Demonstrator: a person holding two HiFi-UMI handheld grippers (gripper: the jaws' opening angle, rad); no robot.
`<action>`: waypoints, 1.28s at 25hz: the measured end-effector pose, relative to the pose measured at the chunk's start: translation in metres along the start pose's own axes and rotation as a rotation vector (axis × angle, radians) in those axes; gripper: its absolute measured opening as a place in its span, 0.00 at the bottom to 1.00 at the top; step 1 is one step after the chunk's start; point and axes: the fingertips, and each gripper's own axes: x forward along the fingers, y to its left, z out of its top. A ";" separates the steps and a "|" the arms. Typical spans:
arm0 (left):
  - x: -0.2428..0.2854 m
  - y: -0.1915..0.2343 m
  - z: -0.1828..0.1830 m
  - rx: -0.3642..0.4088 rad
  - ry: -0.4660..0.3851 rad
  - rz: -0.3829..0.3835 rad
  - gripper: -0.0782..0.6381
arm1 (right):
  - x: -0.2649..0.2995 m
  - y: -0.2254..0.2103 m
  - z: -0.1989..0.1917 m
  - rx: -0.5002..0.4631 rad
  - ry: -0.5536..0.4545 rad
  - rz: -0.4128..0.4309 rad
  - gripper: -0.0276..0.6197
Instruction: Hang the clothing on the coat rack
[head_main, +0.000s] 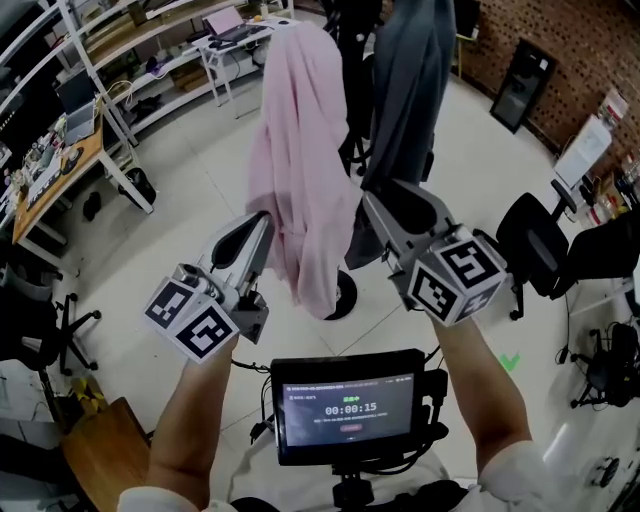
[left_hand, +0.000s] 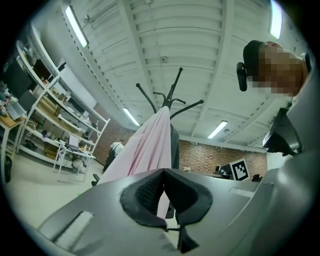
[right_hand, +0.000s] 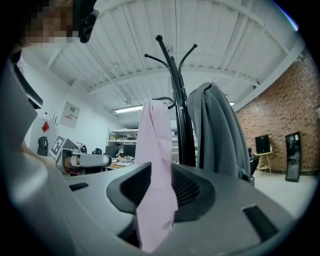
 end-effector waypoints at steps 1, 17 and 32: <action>0.000 -0.001 -0.003 0.001 0.004 0.010 0.11 | -0.001 -0.001 -0.003 0.006 0.003 0.011 0.25; -0.022 -0.007 -0.017 0.000 0.009 0.115 0.11 | -0.017 0.019 -0.023 0.034 0.015 0.078 0.22; -0.077 -0.008 -0.028 -0.032 0.085 0.065 0.11 | -0.041 0.066 -0.043 0.091 0.032 -0.033 0.22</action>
